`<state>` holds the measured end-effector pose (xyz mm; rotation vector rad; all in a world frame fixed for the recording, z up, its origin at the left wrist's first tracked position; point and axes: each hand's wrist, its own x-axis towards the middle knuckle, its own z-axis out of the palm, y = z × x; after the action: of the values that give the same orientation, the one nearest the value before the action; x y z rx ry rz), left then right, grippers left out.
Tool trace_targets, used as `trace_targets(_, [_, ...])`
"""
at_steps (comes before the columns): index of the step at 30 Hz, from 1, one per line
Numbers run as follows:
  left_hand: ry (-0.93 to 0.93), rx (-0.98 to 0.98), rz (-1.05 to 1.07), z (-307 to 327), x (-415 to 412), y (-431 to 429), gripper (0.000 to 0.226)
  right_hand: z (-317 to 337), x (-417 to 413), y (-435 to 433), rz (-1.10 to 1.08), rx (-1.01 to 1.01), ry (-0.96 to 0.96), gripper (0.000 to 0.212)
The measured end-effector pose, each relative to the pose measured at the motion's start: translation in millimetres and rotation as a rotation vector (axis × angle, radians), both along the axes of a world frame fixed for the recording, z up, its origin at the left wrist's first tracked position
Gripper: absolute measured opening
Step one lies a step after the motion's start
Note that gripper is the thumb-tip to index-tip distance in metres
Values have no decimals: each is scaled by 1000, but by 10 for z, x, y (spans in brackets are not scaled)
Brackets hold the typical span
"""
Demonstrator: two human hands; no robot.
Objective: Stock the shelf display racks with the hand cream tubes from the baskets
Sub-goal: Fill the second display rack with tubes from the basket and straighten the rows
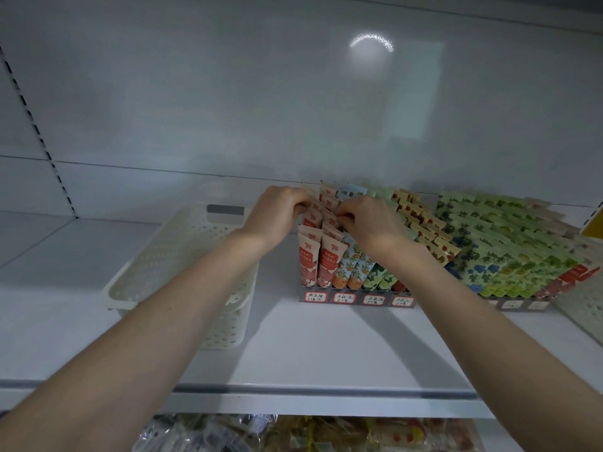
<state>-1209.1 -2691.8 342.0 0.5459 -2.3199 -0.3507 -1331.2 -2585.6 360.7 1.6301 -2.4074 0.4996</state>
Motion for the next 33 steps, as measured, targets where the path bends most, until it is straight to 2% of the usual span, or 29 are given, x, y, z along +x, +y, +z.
trace_targets(21, [68, 52, -57, -50, 54, -6, 13, -3, 41, 53, 9, 11, -14, 26])
trace_targets(33, [81, 38, -4, -77, 79, -40, 15, 3, 46, 72, 28, -12, -38, 25])
